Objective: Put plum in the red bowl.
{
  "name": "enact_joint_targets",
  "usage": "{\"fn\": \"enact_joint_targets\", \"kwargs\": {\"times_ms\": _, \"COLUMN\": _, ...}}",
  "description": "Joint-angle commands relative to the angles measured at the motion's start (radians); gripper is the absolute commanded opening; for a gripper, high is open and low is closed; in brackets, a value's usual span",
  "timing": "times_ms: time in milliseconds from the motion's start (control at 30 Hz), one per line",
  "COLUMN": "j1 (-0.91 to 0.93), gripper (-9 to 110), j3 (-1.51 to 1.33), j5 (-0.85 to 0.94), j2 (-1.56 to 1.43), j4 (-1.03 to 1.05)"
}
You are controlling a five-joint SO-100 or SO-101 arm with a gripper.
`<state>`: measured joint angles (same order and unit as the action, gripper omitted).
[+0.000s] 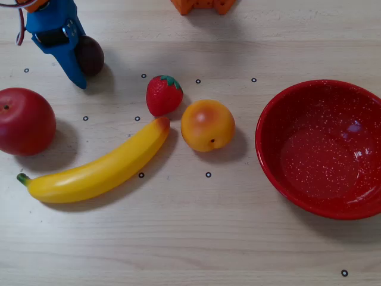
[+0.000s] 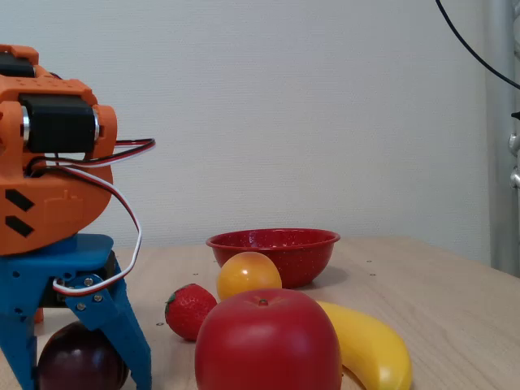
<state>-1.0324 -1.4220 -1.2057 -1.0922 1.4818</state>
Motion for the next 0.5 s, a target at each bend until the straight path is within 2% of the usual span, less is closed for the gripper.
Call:
{"fn": "enact_joint_targets", "kwargs": {"times_ms": 0, "j1": 0.037, "gripper": 31, "j3": 0.06, "j5": 0.025, "j2": -0.046, "j4": -0.009}}
{"fn": "enact_joint_targets", "kwargs": {"times_ms": 233, "j1": 0.04, "gripper": 23, "j3": 0.064, "j5": 0.026, "j2": -0.046, "j4": -0.003}}
{"fn": "enact_joint_targets", "kwargs": {"times_ms": 467, "j1": 0.04, "gripper": 0, "j3": 0.071, "j5": 0.017, "j2": -0.055, "j4": 0.008}}
